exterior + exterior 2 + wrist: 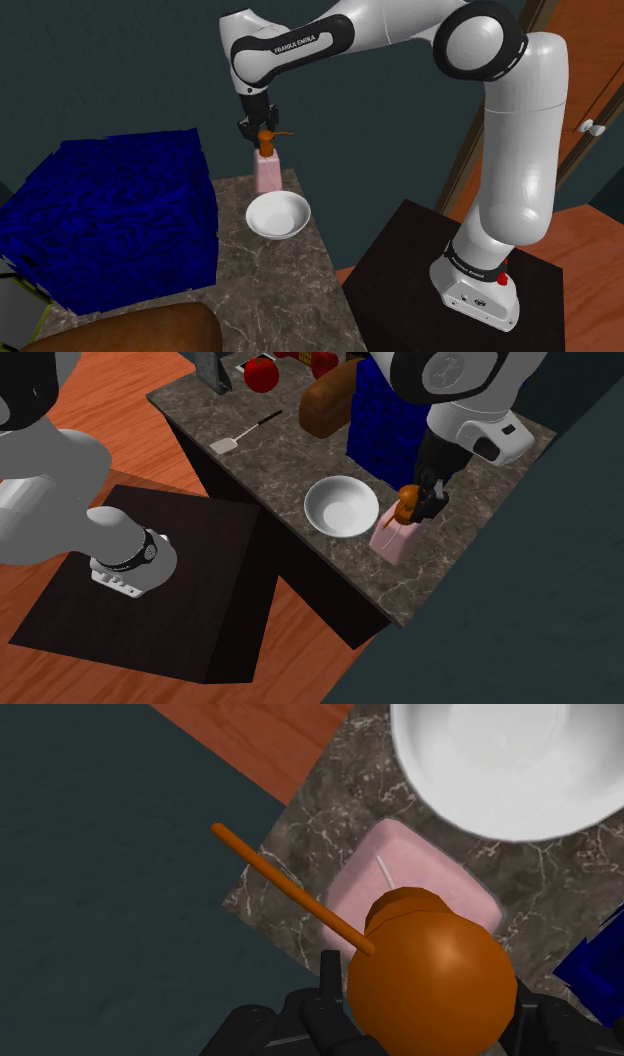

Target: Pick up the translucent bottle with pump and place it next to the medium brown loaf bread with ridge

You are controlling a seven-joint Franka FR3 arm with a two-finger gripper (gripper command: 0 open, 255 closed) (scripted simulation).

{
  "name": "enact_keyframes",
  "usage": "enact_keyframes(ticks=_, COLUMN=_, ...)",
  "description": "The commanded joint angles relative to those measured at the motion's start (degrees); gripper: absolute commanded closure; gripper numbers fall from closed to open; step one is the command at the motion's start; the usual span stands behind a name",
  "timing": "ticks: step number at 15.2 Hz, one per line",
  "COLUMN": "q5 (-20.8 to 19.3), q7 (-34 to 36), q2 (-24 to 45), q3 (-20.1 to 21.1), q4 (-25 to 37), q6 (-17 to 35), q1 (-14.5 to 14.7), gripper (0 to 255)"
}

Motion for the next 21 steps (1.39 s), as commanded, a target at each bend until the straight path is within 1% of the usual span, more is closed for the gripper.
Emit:
enact_keyframes(ticks=1, q5=0.1, q7=-0.2, q2=-0.3, q3=0.1, q4=1.0, q6=-1.3, q1=0.0, gripper=255)
enact_keyframes(ticks=12, q5=0.5, q7=-1.2, q2=-0.7, q3=0.2, q4=8.9, q6=-9.6, q1=0.4, gripper=255)
enact_keyframes(ticks=21, q5=0.3, q7=-1.9, q2=0.5, q3=0.3, q4=17.7, q6=-17.1, q1=1.1, gripper=255)
